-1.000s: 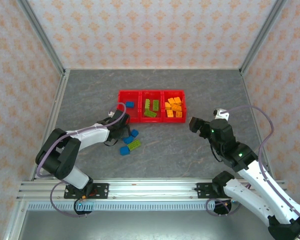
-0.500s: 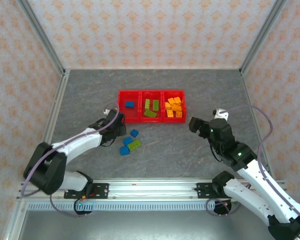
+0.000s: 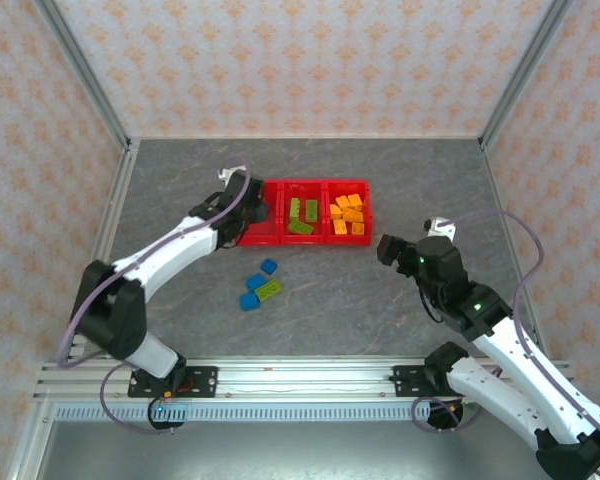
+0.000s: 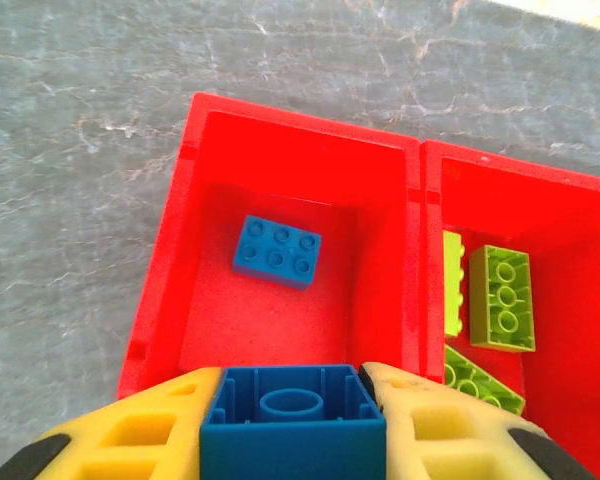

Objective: Sort the legos into containers by color
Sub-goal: Place the lego in the container.

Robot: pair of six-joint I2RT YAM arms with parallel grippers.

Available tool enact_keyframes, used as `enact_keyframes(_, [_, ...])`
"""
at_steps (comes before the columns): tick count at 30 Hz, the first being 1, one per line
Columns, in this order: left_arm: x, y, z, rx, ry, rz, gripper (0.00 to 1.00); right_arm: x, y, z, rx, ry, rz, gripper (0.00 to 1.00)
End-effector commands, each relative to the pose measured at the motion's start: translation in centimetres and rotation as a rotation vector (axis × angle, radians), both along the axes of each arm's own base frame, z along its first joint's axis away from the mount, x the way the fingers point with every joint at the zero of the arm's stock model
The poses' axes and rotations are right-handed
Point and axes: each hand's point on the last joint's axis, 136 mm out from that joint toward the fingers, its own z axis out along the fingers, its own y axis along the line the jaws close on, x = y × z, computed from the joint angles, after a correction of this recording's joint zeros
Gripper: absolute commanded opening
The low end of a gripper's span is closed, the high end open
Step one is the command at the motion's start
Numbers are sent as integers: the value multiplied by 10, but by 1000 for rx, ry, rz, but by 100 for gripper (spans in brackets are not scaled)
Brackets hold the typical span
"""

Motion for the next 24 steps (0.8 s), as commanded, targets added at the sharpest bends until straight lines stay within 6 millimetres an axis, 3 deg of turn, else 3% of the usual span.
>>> enact_keyframes(1, [10, 1, -19, 46, 63, 5, 32, 0, -5, 0, -9, -8, -20, 100])
enact_keyframes(6, [24, -5, -35, 53, 95, 17, 33, 0, -4, 1, -7, -10, -18, 100])
enact_keyframes(12, [24, -5, -47, 60, 114, 11, 40, 0, -4, 0, -7, -10, -16, 100])
enact_keyframes(21, [12, -1, -24, 36, 34, -17, 61, 0, -3, 0, -8, -7, -10, 100])
enact_keyframes(24, [3, -2, -13, 41, 12, -40, 75, 0, -3, 0, -7, -8, -10, 100])
